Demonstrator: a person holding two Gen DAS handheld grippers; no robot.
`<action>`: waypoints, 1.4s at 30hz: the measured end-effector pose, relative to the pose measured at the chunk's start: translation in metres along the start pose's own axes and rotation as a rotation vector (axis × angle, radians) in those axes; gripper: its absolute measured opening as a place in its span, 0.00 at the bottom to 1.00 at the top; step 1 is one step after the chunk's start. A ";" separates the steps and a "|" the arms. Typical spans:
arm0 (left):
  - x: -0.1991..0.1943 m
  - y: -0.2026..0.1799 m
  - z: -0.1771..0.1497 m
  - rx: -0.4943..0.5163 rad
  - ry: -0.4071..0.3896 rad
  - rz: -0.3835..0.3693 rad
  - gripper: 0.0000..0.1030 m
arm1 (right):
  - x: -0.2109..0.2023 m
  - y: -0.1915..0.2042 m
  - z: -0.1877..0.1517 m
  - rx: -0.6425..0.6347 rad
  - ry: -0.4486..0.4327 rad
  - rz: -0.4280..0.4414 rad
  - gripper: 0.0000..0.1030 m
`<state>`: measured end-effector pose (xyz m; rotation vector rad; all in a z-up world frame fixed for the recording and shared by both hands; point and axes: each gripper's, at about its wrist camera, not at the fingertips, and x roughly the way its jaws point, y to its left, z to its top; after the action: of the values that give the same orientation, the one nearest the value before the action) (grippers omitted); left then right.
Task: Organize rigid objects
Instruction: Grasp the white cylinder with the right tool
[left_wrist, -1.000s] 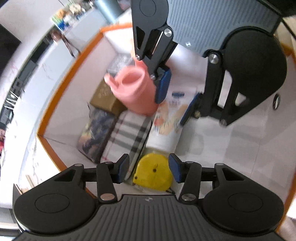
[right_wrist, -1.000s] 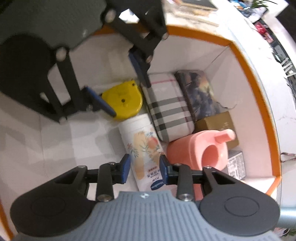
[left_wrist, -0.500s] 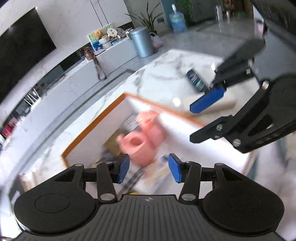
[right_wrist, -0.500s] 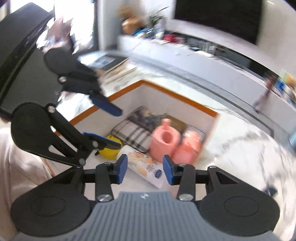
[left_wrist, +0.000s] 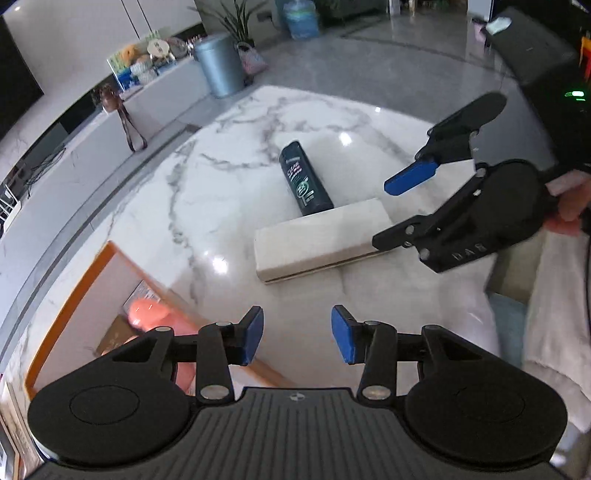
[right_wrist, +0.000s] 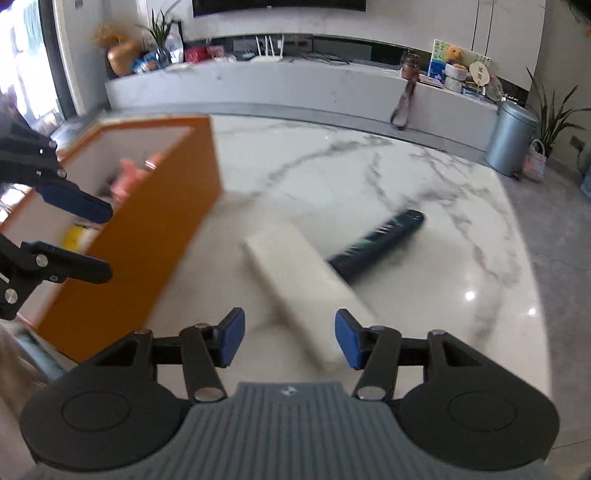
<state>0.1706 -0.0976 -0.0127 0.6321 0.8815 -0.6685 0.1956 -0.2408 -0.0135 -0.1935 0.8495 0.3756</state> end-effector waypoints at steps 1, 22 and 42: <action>0.012 0.004 0.007 0.003 0.013 0.002 0.50 | 0.014 0.000 0.002 -0.020 0.004 0.003 0.54; 0.062 0.024 0.002 0.049 0.106 -0.089 0.50 | 0.080 0.029 -0.001 -0.436 0.012 -0.049 0.64; 0.062 -0.008 0.016 0.054 0.078 -0.126 0.50 | 0.031 -0.034 -0.003 -0.166 0.275 0.134 0.29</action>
<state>0.2011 -0.1303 -0.0589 0.6579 0.9840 -0.7871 0.2255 -0.2648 -0.0381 -0.3490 1.1058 0.5544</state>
